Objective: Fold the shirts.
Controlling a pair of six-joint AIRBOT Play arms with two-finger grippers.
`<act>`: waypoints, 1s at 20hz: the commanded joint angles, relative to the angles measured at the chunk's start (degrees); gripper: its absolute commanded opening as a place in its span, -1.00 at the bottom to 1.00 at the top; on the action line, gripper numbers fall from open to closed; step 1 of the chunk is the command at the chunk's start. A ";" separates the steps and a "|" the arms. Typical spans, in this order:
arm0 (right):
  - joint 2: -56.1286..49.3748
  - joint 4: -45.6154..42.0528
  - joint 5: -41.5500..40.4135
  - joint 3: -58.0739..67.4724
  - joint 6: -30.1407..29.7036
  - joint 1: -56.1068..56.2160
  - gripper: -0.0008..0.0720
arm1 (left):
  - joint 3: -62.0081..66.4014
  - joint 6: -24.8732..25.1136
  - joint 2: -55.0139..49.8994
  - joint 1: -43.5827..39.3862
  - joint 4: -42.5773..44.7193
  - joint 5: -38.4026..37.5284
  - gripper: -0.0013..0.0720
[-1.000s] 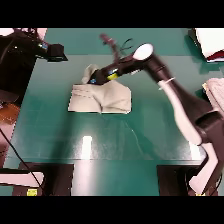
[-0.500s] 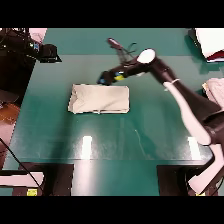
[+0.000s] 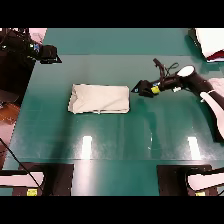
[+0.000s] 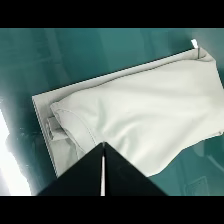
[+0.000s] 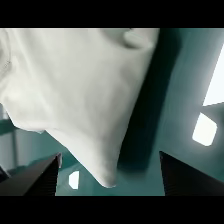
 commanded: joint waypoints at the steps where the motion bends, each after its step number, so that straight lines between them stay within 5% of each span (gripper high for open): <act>1: -2.75 8.59 -2.38 -3.67 0.66 0.96 0.96 | -0.04 0.00 0.00 0.07 0.00 0.11 -0.90; 6: -12.57 9.70 -2.29 6.71 0.72 9.79 0.93 | -0.04 0.00 0.00 0.07 -0.02 -0.20 -0.89; 7: -14.23 9.73 -2.27 8.92 0.74 11.30 0.79 | -0.04 0.00 0.00 0.07 0.00 -0.59 -0.89; 10: -17.55 9.60 -2.21 14.43 0.72 14.23 -0.03 | -0.04 0.81 0.00 0.07 0.00 -1.66 -0.90; 12: -17.75 9.20 -2.38 15.76 0.63 14.53 -0.92 | -0.04 0.81 0.00 0.07 -0.04 -1.97 -0.89; 20: -3.45 -1.49 -4.92 11.39 1.88 0.44 -0.93 | -0.04 0.85 0.00 -6.56 -1.25 -1.31 -0.90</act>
